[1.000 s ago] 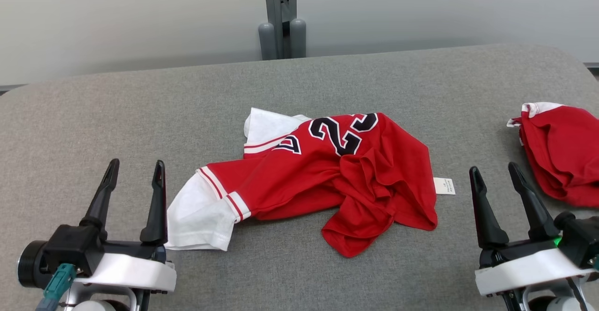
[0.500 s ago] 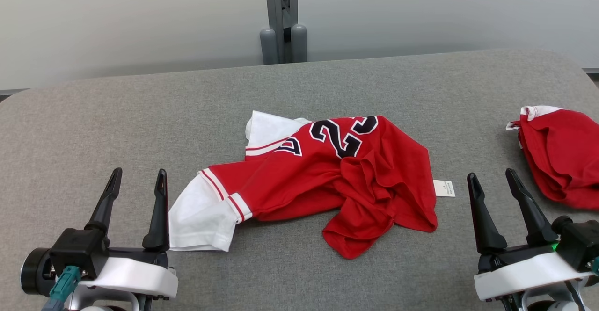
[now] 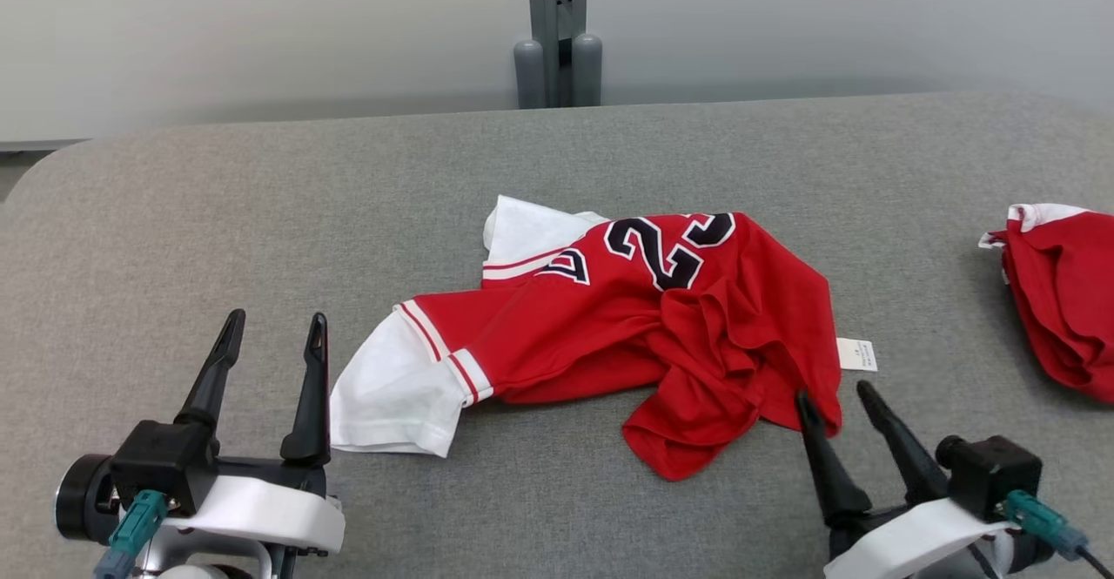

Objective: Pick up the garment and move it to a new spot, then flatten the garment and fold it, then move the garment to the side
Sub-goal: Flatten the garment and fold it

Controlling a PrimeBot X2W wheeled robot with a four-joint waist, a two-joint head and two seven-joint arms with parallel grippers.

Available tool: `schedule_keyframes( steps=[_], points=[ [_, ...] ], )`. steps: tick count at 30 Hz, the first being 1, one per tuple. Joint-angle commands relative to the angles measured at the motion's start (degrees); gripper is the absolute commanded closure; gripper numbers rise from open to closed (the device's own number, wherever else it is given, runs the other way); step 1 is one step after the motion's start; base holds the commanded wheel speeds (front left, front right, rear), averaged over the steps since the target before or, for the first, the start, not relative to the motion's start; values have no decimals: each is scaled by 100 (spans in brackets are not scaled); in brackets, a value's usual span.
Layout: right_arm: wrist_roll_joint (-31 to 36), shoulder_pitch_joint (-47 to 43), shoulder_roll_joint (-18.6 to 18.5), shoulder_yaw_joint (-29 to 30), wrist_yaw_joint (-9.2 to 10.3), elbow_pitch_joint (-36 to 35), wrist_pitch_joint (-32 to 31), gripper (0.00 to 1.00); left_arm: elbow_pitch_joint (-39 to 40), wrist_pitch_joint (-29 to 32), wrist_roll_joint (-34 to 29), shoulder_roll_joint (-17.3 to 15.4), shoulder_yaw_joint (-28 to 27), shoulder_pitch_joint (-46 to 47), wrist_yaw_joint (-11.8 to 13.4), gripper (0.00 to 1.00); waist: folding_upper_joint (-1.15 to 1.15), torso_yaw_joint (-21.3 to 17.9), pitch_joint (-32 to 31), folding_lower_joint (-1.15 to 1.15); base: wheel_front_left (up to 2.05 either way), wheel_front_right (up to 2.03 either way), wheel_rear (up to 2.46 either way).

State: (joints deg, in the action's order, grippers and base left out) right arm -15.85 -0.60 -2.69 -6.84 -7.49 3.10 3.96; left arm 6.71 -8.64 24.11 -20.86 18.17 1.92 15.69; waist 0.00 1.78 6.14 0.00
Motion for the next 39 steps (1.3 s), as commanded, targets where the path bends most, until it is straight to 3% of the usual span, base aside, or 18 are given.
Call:
schedule_keyframes(
  steps=[1,14,15,16,17,21,25,36,39],
  points=[
    [-51,-18,-38,-53,-1,150,-20,0,-16,-40,-27,-5,4,135,-13,0,0,60,52,0,0,0,0],
    [-696,914,-41,-689,-1,2075,322,0,-175,-154,18,83,114,352,-108,0,0,316,390,0,0,0,0],
    [-732,974,-42,-736,-1,2196,328,44,-197,-158,21,83,121,383,-117,0,0,326,406,0,0,0,0],
    [-767,1045,-41,-769,-1,2297,361,62,-214,-178,26,84,124,398,-130,0,0,330,428,0,0,0,0],
    [-821,1151,-41,-833,-1,2462,385,100,-267,-205,41,90,119,397,-136,0,0,316,467,0,0,0,0],
    [-861,1260,-42,-837,-1,2458,487,100,-329,-259,49,97,96,462,-141,0,0,258,518,0,0,0,0],
    [-722,1071,-73,-580,-1,2010,306,100,-371,-308,71,87,64,476,-141,0,0,152,552,0,0,0,0],
    [-555,480,-404,542,-2,-725,-894,100,-403,-395,118,36,-9,567,-175,0,0,-170,753,0,0,0,0],
    [-379,474,-450,697,-1,-990,-978,94,-418,-396,117,27,0,610,-197,0,0,-188,782,0,0,0,0]
  ],
)
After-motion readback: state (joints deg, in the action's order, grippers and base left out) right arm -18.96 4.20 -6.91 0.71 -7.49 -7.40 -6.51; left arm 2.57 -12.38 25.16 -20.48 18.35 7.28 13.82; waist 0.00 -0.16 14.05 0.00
